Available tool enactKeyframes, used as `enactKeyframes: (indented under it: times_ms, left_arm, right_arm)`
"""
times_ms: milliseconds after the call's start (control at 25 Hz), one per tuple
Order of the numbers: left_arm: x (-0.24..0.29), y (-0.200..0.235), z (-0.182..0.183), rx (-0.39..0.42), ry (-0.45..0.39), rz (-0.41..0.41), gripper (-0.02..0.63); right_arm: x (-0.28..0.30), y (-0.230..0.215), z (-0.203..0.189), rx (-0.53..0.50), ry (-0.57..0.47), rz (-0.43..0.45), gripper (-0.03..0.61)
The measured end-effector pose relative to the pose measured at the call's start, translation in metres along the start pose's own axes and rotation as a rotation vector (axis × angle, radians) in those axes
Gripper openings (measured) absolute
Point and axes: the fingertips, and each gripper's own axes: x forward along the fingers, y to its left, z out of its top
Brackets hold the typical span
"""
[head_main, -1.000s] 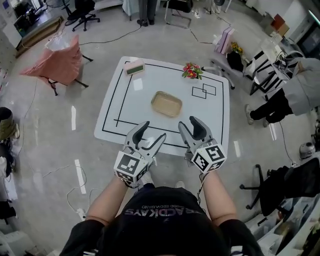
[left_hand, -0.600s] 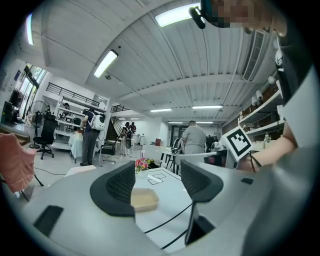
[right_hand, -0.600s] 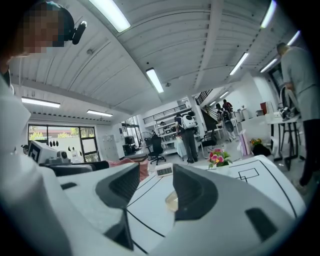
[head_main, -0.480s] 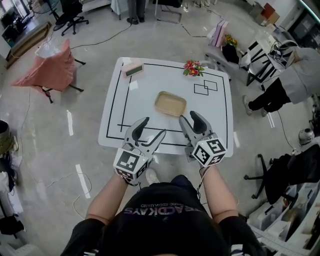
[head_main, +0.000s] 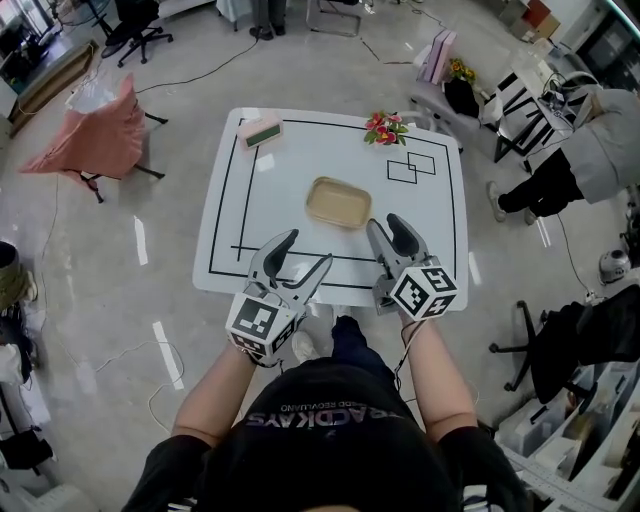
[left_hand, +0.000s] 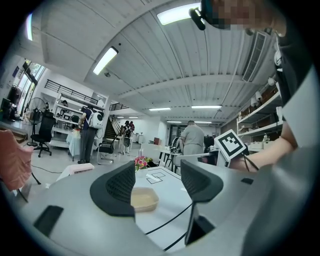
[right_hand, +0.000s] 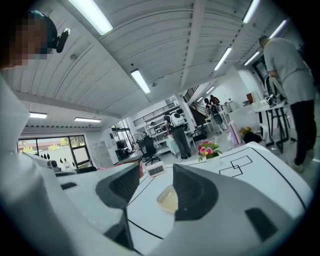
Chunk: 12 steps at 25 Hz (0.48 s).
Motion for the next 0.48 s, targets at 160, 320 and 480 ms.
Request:
enactKeyframes:
  times_ms: [160,320,480]
  left_arm:
    - [0.012,0.005,-0.006,-0.01,0.018,0.022,0.278]
    - [0.027,0.007,-0.01,-0.018,0.044,0.035,0.278]
    - [0.044,0.008,-0.017,-0.028,0.06,0.042,0.278]
  right_arm:
    - [0.011,-0.022,-0.007,0.075,0.013,-0.002,0.193]
    - [0.024,-0.044,-0.016,0.128,0.046,-0.003,0.193]
    - [0.033,-0.062,-0.031,0.17,0.086,-0.006,0.193]
